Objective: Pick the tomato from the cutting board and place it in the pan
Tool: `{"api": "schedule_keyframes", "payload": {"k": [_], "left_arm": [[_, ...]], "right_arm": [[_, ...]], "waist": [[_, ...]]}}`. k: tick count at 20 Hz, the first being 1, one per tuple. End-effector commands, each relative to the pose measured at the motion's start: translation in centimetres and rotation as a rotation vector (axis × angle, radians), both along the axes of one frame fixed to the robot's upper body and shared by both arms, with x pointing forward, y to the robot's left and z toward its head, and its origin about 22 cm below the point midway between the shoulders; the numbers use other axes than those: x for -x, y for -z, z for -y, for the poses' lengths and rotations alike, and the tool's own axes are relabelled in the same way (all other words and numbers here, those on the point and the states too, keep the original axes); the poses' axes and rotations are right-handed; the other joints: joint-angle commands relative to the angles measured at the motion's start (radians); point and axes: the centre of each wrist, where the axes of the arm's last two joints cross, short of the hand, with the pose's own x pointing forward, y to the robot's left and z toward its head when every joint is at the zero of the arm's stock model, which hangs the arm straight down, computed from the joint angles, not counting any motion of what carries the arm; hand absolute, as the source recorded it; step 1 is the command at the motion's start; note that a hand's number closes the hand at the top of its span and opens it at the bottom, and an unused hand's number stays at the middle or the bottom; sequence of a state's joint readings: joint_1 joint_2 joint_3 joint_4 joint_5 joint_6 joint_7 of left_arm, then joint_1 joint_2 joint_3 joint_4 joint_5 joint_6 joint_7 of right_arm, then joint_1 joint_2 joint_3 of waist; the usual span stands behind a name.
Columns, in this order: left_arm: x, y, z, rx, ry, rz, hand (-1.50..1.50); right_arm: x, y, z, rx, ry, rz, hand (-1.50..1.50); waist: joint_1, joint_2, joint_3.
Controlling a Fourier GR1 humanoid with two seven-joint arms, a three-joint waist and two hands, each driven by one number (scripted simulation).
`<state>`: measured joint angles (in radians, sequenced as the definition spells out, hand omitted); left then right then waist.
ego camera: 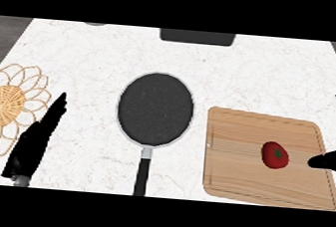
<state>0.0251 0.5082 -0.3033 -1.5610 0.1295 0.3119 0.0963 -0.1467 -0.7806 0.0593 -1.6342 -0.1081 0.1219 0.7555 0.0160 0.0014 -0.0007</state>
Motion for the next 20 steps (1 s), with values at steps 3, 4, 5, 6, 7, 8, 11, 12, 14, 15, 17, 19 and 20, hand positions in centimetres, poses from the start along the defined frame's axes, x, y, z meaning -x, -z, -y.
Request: {"api": "schedule_keyframes", "payload": {"k": [3, 4, 5, 6, 7, 8, 11, 12, 14, 15, 17, 19, 20], "left_arm": [[0.6, 1.0, 1.6, -0.012, -0.012, -0.001, 0.00], [-0.2, -0.2, -0.7, 0.008, -0.005, -0.011, 0.00], [0.6, -0.1, 0.7, -0.015, -0.004, 0.005, 0.00], [1.2, 0.1, -0.1, 0.007, 0.009, -0.002, 0.00], [1.2, 1.0, -1.0, 0.009, 0.008, -0.002, 0.00], [-0.5, 1.3, -0.2, -0.003, -0.002, 0.002, 0.00], [-0.7, -1.6, -0.3, -0.004, 0.003, -0.004, 0.00], [-0.1, 0.4, 0.0, 0.013, -0.004, -0.002, 0.00], [0.0, -0.2, -0.5, -0.015, 0.007, -0.001, 0.00], [0.3, -0.8, -0.1, 0.003, 0.015, -0.002, 0.00], [-0.1, -1.9, 0.7, 0.012, 0.004, 0.010, 0.00], [0.4, -0.9, -1.4, -0.005, -0.006, -0.004, 0.00], [2.1, 0.8, -1.8, -0.003, 0.009, -0.026, 0.00]], "right_arm": [[-2.8, -1.4, -3.2, 0.013, -0.059, -0.148, -1.50], [-3.0, -0.9, -3.0, 0.030, -0.071, -0.169, -1.50], [-3.8, -0.1, -3.1, 0.019, -0.076, -0.184, -1.50], [-3.6, -2.7, -3.5, 0.044, -0.081, -0.201, -1.50], [-4.0, -1.3, -3.9, 0.055, -0.093, -0.220, -1.50], [-3.4, -0.1, -5.5, 0.093, -0.123, -0.255, -1.50], [-5.0, 0.5, -5.1, 0.117, -0.152, -0.343, -1.50], [-4.8, 0.0, -4.7, 0.135, -0.144, -0.369, -1.50], [-5.2, 1.0, -8.2, 0.148, -0.158, -0.397, -1.50], [-5.4, 0.1, -6.3, 0.141, -0.143, -0.416, -1.50], [-6.5, 0.5, -5.5, 0.142, -0.159, -0.435, -1.50], [-5.6, 1.0, -6.6, 0.153, -0.162, -0.450, -1.50], [-6.2, 1.7, -8.0, 0.149, -0.165, -0.463, -1.50]], "waist": [[-0.003, -0.001, 0.000], [-0.006, -0.001, 0.000], [-0.002, 0.000, 0.001], [-0.005, -0.002, 0.000], [-0.005, -0.001, 0.000], [-0.011, 0.000, 0.000], [-0.001, 0.001, 0.001], [-0.008, 0.000, 0.000], [-0.002, -0.001, 0.000], [-0.006, -0.002, 0.000], [-0.003, -0.001, 0.001], [-0.009, -0.002, 0.000], [-0.001, -0.001, 0.000]]}}
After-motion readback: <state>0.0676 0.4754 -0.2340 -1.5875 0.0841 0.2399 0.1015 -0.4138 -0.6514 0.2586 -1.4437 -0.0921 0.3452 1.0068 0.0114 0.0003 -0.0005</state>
